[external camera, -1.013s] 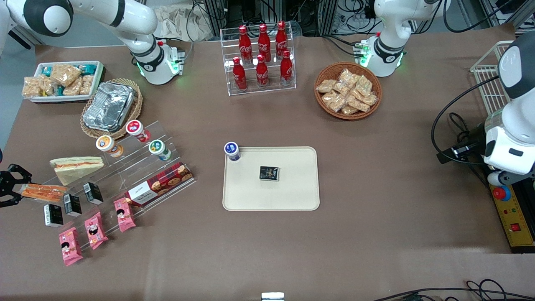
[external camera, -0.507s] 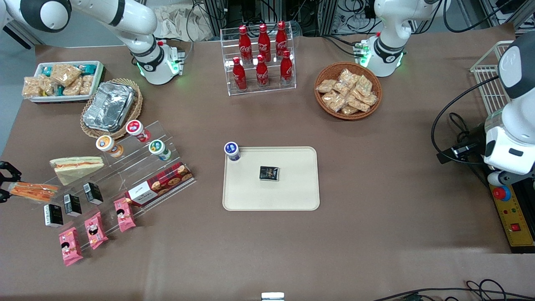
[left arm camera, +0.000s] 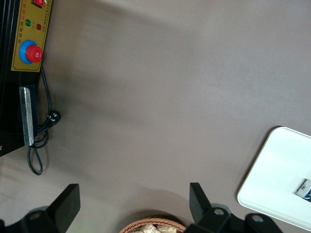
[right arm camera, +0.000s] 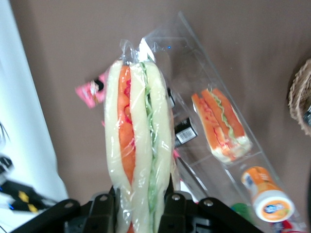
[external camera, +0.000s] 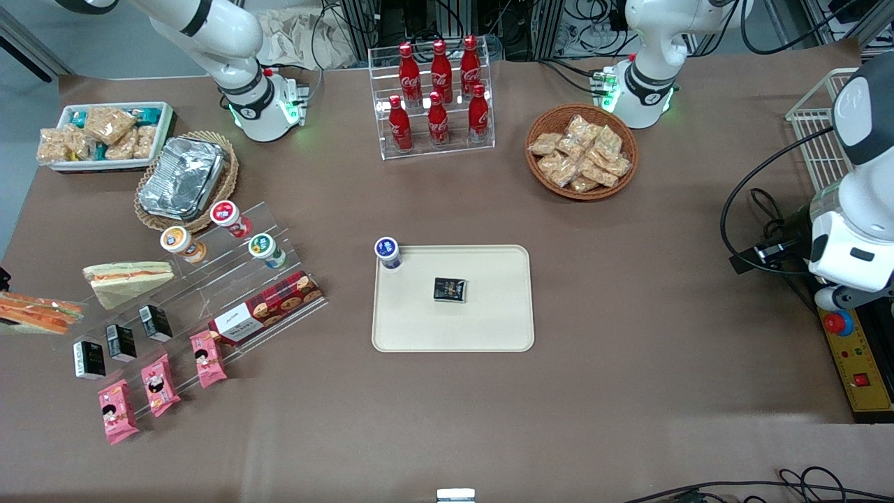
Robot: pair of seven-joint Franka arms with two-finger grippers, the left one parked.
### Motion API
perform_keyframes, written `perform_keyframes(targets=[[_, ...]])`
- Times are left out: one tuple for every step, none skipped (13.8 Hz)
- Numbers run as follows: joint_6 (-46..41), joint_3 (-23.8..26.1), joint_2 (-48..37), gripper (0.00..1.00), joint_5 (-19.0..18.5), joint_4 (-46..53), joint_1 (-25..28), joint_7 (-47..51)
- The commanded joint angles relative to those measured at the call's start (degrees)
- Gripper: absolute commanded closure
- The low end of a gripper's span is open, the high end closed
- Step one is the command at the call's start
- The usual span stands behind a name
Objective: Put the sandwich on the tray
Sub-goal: 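Lift the wrapped sandwich up out of the rack with the right gripper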
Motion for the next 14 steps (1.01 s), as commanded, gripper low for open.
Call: perform_keyframes(targets=[[-3.9,0.0,-0.9,0.66,-3.3,1.4,3.1,-10.8],[-5.6,0.0,-0.9,0.66,-5.4,2.2,4.4,-14.4],[-6.4,0.0,-0.9,0.66,-5.9,2.2,5.4,-18.3],[-7.0,0.0,-1.0,0.66,-6.0,2.2,6.4,-22.9],[-7.9,0.0,-1.0,0.66,-6.1,2.3,7.4,-27.4],[-8.5,0.0,-1.0,0.66,-6.2,2.7,8.4,-32.6],[-8.9,0.0,-0.9,0.66,-6.4,2.8,9.1,-36.5],[-9.4,0.0,-1.0,0.66,-6.4,2.9,10.2,-38.8],[-9.8,-0.1,-1.0,0.66,-6.8,2.9,11.7,-39.2],[-9.8,0.0,-1.0,0.65,-7.9,3.0,13.0,-39.3],[-9.8,0.0,-1.0,0.65,-9.0,3.2,14.3,-39.5],[-9.9,-0.1,-1.1,0.65,-9.8,3.2,15.6,-39.9],[-9.7,0.0,-1.3,0.66,-9.6,3.2,15.8,-39.8],[-9.1,0.3,-1.4,0.66,-9.3,3.3,16.3,-39.9]])
